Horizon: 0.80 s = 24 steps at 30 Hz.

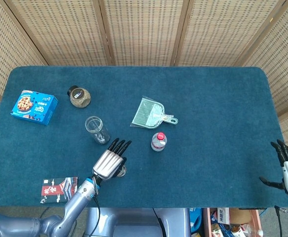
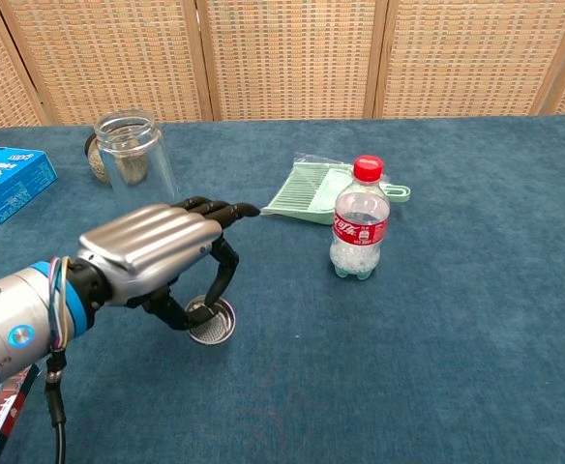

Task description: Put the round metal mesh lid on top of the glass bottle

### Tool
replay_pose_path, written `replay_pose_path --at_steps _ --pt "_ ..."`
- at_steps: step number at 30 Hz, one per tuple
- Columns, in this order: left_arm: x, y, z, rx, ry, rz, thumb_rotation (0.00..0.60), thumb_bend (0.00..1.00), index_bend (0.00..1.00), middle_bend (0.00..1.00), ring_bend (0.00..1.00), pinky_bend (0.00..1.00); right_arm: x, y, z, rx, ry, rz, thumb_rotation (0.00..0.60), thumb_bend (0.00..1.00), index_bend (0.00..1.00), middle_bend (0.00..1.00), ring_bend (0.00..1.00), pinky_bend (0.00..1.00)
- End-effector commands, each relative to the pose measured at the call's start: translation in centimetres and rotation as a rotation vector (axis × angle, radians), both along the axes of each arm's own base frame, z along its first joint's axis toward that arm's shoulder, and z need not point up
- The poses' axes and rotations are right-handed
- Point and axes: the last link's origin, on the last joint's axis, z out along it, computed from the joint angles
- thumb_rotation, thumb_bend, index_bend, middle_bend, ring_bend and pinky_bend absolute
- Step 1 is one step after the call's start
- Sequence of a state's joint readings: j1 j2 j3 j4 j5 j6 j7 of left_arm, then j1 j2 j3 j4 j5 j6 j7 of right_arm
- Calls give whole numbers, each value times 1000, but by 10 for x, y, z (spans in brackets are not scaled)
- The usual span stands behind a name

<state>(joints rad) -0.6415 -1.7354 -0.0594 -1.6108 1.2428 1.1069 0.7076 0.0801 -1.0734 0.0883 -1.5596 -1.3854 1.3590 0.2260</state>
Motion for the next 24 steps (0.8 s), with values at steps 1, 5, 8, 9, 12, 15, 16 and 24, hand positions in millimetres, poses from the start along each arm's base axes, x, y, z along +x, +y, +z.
replay_pose_path --at_steps 1,5,8,9,12,15,16,24 --pt "3 1 9 18 -27 -4 600 405 681 0 0 0 0 0 1 -5 -1 -1 600 49 86 0 0 0" --pt "10 2 28 49 -76 -13 600 405 681 0 0 0 0 0 2 -7 -1 -2 600 49 86 0 0 0" --pt "17 3 44 71 -111 -25 600 406 681 0 0 0 0 0 1 -7 1 0 600 49 86 0 0 0" --pt "19 4 50 79 -124 -29 600 405 681 0 0 0 0 0 1 -8 1 0 600 49 86 0 0 0" --pt "25 4 65 94 -154 -38 600 405 681 0 0 0 1 1 1 -8 3 0 600 49 86 0 0 0" --pt "32 7 84 119 -167 -55 600 405 681 0 0 0 1 1 1 -8 5 -1 600 49 86 0 0 0" --pt "34 9 90 133 -168 -60 600 406 681 0 0 0 1 1 1 -7 5 -1 600 49 86 0 0 0" --pt "48 29 136 204 -168 -60 600 406 681 0 0 0 2 0 0 -3 11 -1 600 50 86 0 0 0"
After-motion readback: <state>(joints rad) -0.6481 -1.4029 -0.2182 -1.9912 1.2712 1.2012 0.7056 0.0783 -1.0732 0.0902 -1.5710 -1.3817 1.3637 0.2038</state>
